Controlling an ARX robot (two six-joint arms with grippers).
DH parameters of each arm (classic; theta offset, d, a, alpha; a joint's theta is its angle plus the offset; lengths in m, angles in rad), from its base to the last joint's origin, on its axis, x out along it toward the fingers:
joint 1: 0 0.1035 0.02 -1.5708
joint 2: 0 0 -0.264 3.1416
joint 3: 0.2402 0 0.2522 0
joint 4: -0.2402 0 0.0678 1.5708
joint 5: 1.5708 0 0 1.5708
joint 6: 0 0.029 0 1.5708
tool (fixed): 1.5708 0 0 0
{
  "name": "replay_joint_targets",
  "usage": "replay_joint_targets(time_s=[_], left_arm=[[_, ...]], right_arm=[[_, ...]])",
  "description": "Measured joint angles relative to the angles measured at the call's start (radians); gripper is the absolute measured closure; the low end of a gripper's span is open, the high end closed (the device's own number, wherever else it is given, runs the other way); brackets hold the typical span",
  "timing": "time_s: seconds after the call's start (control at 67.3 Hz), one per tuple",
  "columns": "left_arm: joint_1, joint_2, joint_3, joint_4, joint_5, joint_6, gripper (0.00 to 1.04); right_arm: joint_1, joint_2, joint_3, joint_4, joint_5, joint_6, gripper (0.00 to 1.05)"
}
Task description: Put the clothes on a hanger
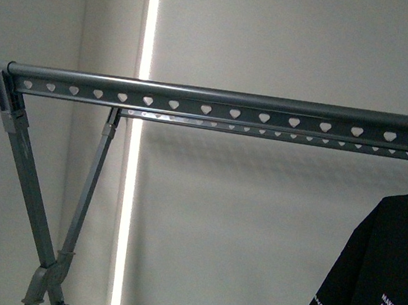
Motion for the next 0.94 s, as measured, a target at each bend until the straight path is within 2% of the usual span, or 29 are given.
replay_joint_targets(time_s=[0.104,0.49,0.52,0.802,0.936], left_arm=[[0.000,0.000,0.000,0.000,-0.001,0.000,0.07],[0.000,-0.001,0.000,0.000,0.000,0.000,0.07],[0.000,-0.001,0.000,0.000,0.000,0.000,0.07],[0.000,-0.001,0.000,0.000,0.000,0.000,0.07],[0.000,-0.001,0.000,0.000,0.000,0.000,0.07]], right_arm=[[0.000,-0.133,0.001,-0.163,0.000,0.000,1.02],[0.000,-0.164,0.001,-0.172,0.000,0.000,1.02],[0.000,-0.164,0.001,-0.172,0.000,-0.002,0.99],[0.000,-0.164,0.001,-0.172,0.000,-0.002,0.49],[0.000,-0.164,0.001,-0.171,0.000,-0.002,0.22]])
